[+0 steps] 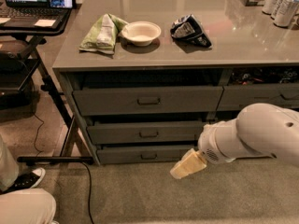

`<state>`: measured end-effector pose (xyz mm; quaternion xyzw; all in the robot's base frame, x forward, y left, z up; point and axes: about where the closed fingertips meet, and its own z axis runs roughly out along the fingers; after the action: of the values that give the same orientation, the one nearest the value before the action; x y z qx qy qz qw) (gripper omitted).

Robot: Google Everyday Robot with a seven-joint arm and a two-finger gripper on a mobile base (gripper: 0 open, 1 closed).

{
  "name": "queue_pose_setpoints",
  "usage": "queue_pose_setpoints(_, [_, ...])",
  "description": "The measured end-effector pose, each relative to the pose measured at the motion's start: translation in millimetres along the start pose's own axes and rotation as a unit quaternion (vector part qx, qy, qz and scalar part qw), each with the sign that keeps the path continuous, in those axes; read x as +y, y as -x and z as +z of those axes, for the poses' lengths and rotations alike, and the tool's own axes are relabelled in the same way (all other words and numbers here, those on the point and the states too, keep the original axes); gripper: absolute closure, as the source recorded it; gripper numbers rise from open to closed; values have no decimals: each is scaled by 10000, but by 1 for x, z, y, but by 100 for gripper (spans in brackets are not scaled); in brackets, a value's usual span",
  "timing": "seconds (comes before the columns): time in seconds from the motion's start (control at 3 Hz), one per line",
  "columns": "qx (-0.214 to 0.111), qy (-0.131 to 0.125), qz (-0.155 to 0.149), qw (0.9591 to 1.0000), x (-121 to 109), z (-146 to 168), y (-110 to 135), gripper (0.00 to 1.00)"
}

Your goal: Open middle drawer

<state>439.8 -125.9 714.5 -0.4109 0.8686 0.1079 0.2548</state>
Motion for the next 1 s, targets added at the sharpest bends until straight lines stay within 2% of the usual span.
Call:
queue_pose_setpoints(0.33, [-130,-112,90,9998,-9,8,-1,0])
queue_pose_setpoints(0.67, [-358,-340,340,9982,-31,31,-11,0])
queue_pose_setpoints(1.0, [-713,-569,545,9943,-60,58,-11,0])
